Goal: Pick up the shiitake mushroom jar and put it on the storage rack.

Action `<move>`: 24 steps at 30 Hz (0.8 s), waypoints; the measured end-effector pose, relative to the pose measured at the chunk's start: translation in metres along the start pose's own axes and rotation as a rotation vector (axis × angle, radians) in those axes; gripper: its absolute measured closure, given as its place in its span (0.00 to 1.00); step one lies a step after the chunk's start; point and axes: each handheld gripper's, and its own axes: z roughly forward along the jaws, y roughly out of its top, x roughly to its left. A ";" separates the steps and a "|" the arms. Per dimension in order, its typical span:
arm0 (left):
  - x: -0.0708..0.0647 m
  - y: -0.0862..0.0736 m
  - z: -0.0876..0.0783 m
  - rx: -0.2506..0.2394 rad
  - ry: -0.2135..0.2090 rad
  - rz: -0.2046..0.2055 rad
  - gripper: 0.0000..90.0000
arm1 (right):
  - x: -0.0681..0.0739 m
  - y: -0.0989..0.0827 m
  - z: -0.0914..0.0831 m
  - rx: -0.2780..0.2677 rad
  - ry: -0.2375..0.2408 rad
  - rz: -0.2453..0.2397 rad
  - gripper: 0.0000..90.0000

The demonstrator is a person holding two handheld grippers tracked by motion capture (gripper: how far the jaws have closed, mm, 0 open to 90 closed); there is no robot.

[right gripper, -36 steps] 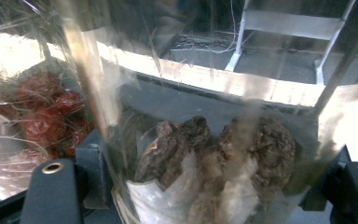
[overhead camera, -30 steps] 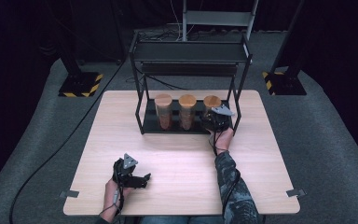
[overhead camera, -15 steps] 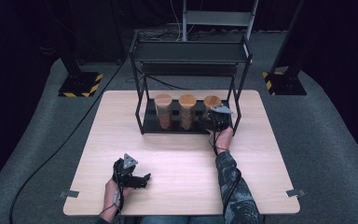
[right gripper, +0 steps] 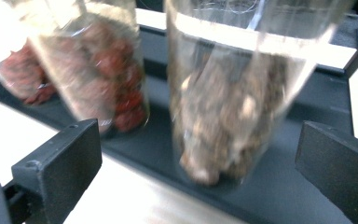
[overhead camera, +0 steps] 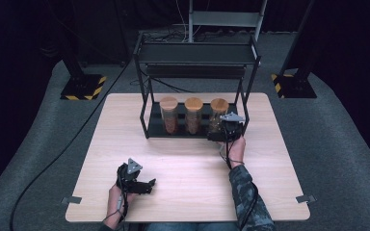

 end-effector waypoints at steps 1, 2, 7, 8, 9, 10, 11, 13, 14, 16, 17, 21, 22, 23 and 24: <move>0.000 0.000 0.000 0.000 0.000 -0.001 0.03 | 0.001 -0.003 -0.004 0.011 0.003 -0.010 0.00; 0.000 0.000 0.000 -0.001 0.001 -0.001 0.03 | 0.003 -0.008 -0.009 0.019 0.005 -0.019 0.00; 0.000 0.000 0.000 -0.001 0.003 -0.003 0.03 | 0.008 -0.030 -0.029 0.055 0.021 -0.029 0.00; 0.000 0.000 0.000 -0.001 0.003 -0.004 0.03 | 0.008 -0.035 -0.032 0.060 0.023 -0.027 0.00; 0.000 0.000 0.000 -0.001 0.003 -0.003 0.03 | 0.008 -0.039 -0.035 0.063 0.022 -0.023 0.00; 0.000 0.000 0.000 0.000 0.003 -0.004 0.03 | 0.007 -0.044 -0.038 0.065 0.026 -0.018 0.00; 0.000 0.000 0.000 0.000 0.003 -0.003 0.03 | 0.006 -0.048 -0.041 0.071 0.029 -0.012 0.00; 0.000 0.000 0.000 0.000 0.003 -0.003 0.03 | 0.004 -0.057 -0.048 0.073 0.024 -0.005 0.00; 0.000 0.000 0.000 0.000 0.004 -0.003 0.03 | 0.003 -0.060 -0.050 0.073 0.026 -0.002 0.00; 0.000 0.000 0.000 0.000 0.005 -0.004 0.03 | 0.002 -0.068 -0.057 0.067 0.034 0.005 0.00; 0.000 0.000 0.000 0.000 0.005 -0.004 0.03 | 0.001 -0.071 -0.060 0.068 0.037 0.007 0.00; 0.000 0.000 0.000 -0.001 0.005 -0.005 0.03 | 0.000 -0.083 -0.071 0.066 0.034 0.011 0.00; 0.000 0.000 0.000 -0.001 0.005 -0.004 0.03 | -0.001 -0.087 -0.073 0.068 0.034 0.013 0.00; 0.000 0.000 0.000 -0.001 0.004 -0.004 0.03 | -0.001 -0.089 -0.075 0.072 0.034 0.017 0.00; 0.000 0.000 0.000 -0.001 0.005 -0.004 0.03 | -0.001 -0.094 -0.077 0.073 0.039 0.019 0.00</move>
